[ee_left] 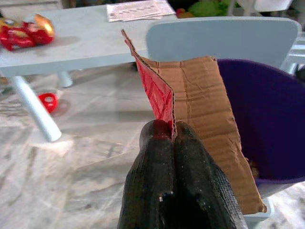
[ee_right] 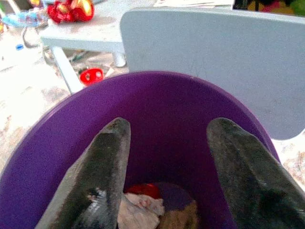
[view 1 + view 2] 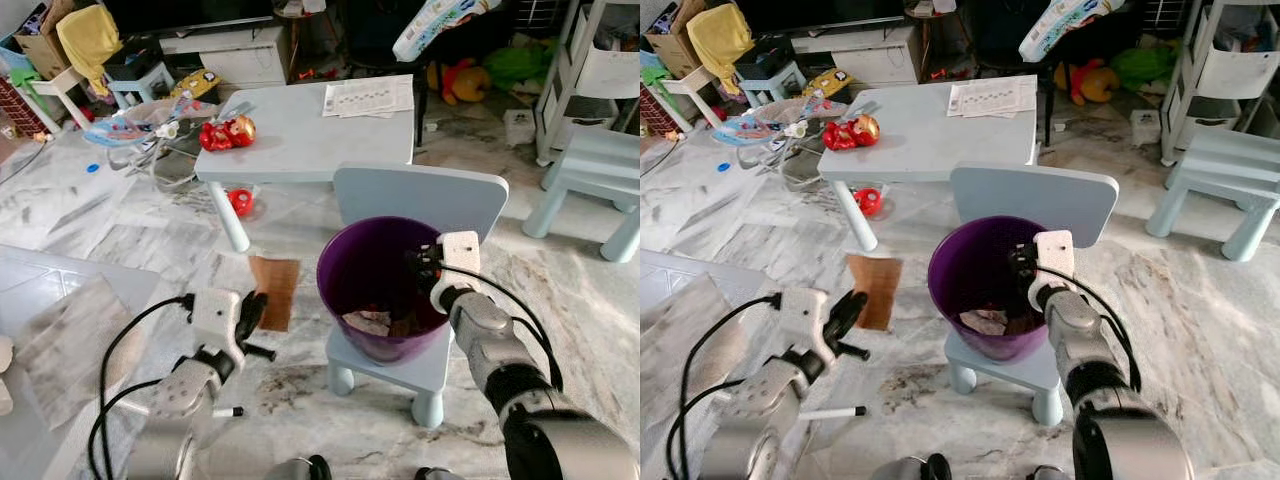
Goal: Picking trash to rubbish bin
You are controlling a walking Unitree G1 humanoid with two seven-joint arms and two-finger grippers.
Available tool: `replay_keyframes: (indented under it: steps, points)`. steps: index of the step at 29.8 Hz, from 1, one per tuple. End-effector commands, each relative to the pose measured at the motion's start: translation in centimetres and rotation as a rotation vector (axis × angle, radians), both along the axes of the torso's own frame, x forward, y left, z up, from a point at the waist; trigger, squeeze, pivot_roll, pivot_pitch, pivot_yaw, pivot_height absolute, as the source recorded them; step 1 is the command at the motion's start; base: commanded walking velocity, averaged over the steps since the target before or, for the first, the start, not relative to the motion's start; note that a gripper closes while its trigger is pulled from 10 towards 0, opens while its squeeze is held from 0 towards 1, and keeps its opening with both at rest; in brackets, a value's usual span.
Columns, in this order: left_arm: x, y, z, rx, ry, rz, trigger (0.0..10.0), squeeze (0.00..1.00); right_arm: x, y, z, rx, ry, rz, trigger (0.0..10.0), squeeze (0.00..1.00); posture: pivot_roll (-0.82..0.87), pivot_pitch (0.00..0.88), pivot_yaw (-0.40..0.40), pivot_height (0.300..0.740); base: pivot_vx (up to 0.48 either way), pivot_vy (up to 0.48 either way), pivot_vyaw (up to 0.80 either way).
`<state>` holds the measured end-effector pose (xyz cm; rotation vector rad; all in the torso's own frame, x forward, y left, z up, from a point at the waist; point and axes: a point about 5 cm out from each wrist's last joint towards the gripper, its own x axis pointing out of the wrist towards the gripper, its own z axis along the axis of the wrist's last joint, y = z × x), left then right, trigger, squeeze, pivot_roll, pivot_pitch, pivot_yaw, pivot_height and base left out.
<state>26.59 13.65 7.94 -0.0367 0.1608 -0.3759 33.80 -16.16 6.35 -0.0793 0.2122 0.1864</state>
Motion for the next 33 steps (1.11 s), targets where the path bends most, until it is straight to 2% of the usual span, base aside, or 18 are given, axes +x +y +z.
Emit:
replay_keyframes:
  steps: [1,3,6,7,8,10,12,13,14,15,16,17,21,24,25,26,33]
  points:
    - [0.7,-1.0,-0.5,-0.001,0.015,-0.042,0.0,0.0,-2.0,1.1,-0.4,-0.011,0.01,0.104,10.0,1.0,-0.01,0.123,0.152,0.74,0.0,0.0,0.0]
    - [1.5,-2.1,-0.6,-0.01,0.013,-0.085,0.0,0.0,-4.1,1.5,-0.4,-0.01,0.026,0.17,10.0,1.0,-0.03,0.123,0.156,0.74,0.0,0.0,0.0]
    - [2.4,-3.1,-0.7,-0.001,0.007,-0.125,0.1,0.0,-5.8,1.7,0.1,0.005,0.047,0.2,10.0,1.0,-0.07,0.12,0.16,0.74,0.0,0.0,0.0]
    - [3.2,-3.9,-0.9,-0.006,0.013,-0.132,1.8,0.0,-6.9,1.6,0.8,0.003,0.062,0.203,10.0,1.0,-0.08,0.118,0.16,0.74,0.0,0.0,0.0]
    - [3.2,-3.9,-0.9,-0.006,0.013,-0.132,1.8,0.0,-6.9,1.6,0.8,0.003,0.062,0.203,10.0,1.0,-0.08,0.118,0.16,0.74,0.0,0.0,0.0]
    - [4.4,-5.2,-0.9,-0.014,0.016,-0.141,2.6,0.0,-8.2,1.2,1.6,0.008,0.099,0.176,10.0,1.0,-0.14,0.115,0.165,0.74,0.0,0.0,0.0]
    - [5.0,-6.0,-0.8,-0.022,0.018,-0.14,3.8,0.0,-8.9,1.0,1.9,0.016,0.126,0.173,10.0,1.0,-0.16,0.113,0.166,0.74,0.0,0.0,0.0]
    - [5.4,-6.7,-0.8,-0.025,0.02,-0.143,4.5,0.0,-9.8,1.0,2.3,0.026,0.158,0.18,10.0,1.0,-0.17,0.112,0.167,0.74,0.0,0.0,0.0]
    - [5.7,-7.2,-0.9,-0.025,0.021,-0.149,4.5,0.0,-10.6,1.1,2.6,0.035,0.188,0.186,10.0,1.0,-0.18,0.11,0.168,0.74,0.0,0.0,0.0]
    - [5.9,-7.7,-0.9,-0.027,0.04,-0.145,6.6,0.0,-11.2,1.2,2.9,0.035,0.206,0.21,10.0,1.0,-0.2,0.108,0.169,0.74,0.0,0.0,0.0]
    - [5.9,-7.7,-0.9,-0.027,0.04,-0.145,6.6,0.0,-11.2,1.2,2.9,0.035,0.206,0.21,10.0,1.0,-0.2,0.108,0.169,0.74,0.0,0.0,0.0]
    - [6.2,-8.3,-0.8,-0.029,0.046,-0.153,10.0,0.0,-11.9,1.4,3.2,0.034,0.227,0.241,10.0,1.0,-0.21,0.108,0.169,0.74,0.0,0.0,0.0]
    - [7.0,-9.7,-0.3,-0.018,0.037,-0.156,10.0,0.0,-13.5,2.0,3.9,0.051,0.307,0.284,10.0,1.0,-0.23,0.105,0.168,0.74,0.0,0.0,0.0]
    - [7.2,-10.2,-0.3,-0.005,0.042,-0.141,10.0,0.0,-14.1,2.1,4.2,0.068,0.347,0.278,10.0,1.0,-0.25,0.106,0.173,0.74,0.0,0.0,0.0]
    - [7.3,-10.3,-0.3,0.01,0.039,-0.131,10.0,0.71,-14.2,2.1,4.2,0.065,0.352,0.268,10.0,1.0,-0.25,0.107,0.174,0.74,0.0,0.0,0.0]
    - [7.3,-10.4,-0.4,0.018,0.042,-0.116,10.0,1.0,-14.3,2.1,4.3,0.068,0.359,0.252,10.0,1.0,-0.26,0.108,0.177,0.74,0.0,0.0,0.0]
    - [7.2,-10.4,-1.0,0.119,0.048,-0.037,10.0,1.0,-15.4,2.1,5.1,0.069,0.402,0.232,10.0,1.0,-0.29,0.124,0.184,0.74,0.0,0.0,0.0]
